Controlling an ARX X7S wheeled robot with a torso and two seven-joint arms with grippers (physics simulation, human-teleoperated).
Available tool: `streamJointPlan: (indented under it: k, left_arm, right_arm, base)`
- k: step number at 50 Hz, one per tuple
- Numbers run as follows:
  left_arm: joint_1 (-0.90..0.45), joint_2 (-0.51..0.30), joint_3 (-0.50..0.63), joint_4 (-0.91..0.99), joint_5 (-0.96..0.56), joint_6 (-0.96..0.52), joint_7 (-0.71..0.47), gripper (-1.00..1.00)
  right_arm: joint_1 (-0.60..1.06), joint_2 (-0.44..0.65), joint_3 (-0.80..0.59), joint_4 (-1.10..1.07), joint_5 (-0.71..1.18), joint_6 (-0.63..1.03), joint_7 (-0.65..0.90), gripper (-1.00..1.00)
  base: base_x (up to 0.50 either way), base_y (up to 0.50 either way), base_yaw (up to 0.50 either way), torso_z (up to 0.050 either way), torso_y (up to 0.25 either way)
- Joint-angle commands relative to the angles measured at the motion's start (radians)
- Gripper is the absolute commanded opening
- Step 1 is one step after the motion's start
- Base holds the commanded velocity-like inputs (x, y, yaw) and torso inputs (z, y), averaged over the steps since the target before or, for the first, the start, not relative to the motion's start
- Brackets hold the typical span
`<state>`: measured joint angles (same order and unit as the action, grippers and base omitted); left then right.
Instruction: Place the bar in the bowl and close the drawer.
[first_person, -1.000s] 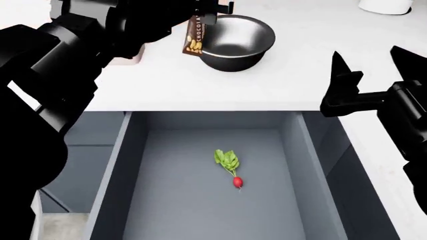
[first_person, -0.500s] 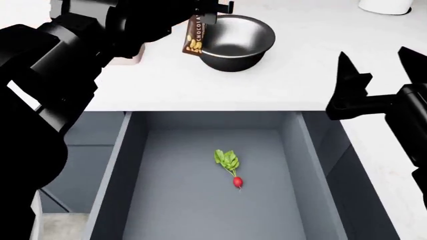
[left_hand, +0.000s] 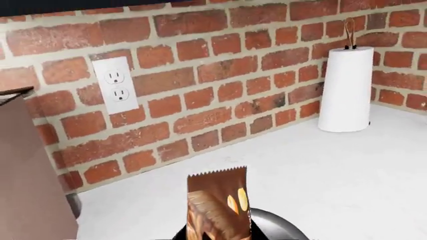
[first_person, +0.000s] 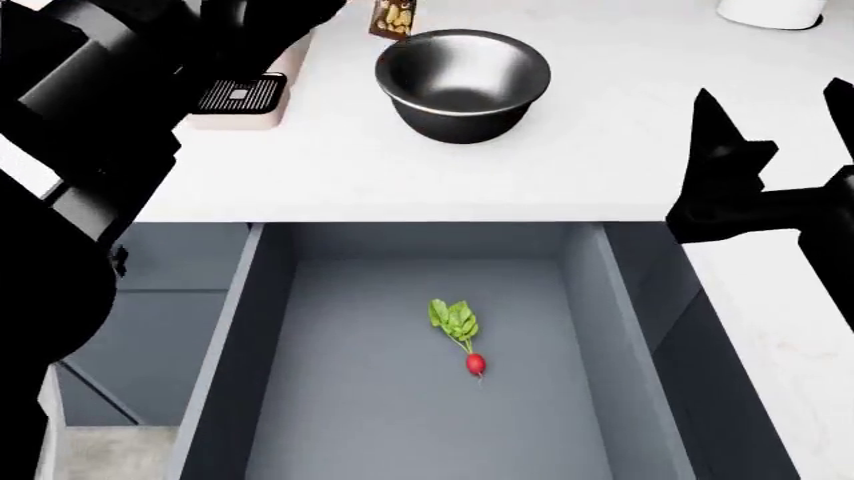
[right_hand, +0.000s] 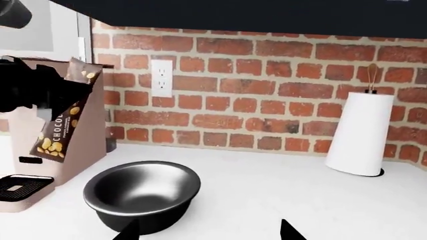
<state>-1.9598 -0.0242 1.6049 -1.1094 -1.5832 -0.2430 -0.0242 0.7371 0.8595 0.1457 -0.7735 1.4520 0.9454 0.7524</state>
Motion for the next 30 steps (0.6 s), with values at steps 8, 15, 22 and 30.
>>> streamJointPlan:
  k: [8, 15, 22, 30]
  left_arm:
    - [-0.129, 0.024, -0.049, 0.008, 0.138, 0.124, 0.012, -1.0]
    - [-0.105, 0.024, -0.049, 0.017, 0.157, 0.118, 0.026, -1.0]
    - [-0.079, 0.024, -0.051, 0.053, 0.194, 0.102, 0.047, -1.0]
    - [-0.044, 0.024, -0.054, 0.11, 0.234, 0.099, 0.064, -1.0]
  right_arm:
    - [0.005, 0.03, 0.081, -0.12, 0.163, -0.029, 0.086, 1.0]
    - [0.005, 0.022, 0.072, -0.118, 0.147, -0.028, 0.079, 1.0]
    - [-0.01, 0.014, 0.073, -0.113, 0.125, -0.03, 0.062, 1.0]
    - [-0.019, 0.013, 0.078, -0.111, 0.118, -0.034, 0.053, 1.0]
  base:
    - [0.0, 0.0, 0.0, 0.0, 0.0]
    - [0.0, 0.0, 0.0, 0.0, 0.0]
    - [0.0, 0.0, 0.0, 0.0, 0.0]
    - [0.0, 0.0, 0.0, 0.0, 0.0]
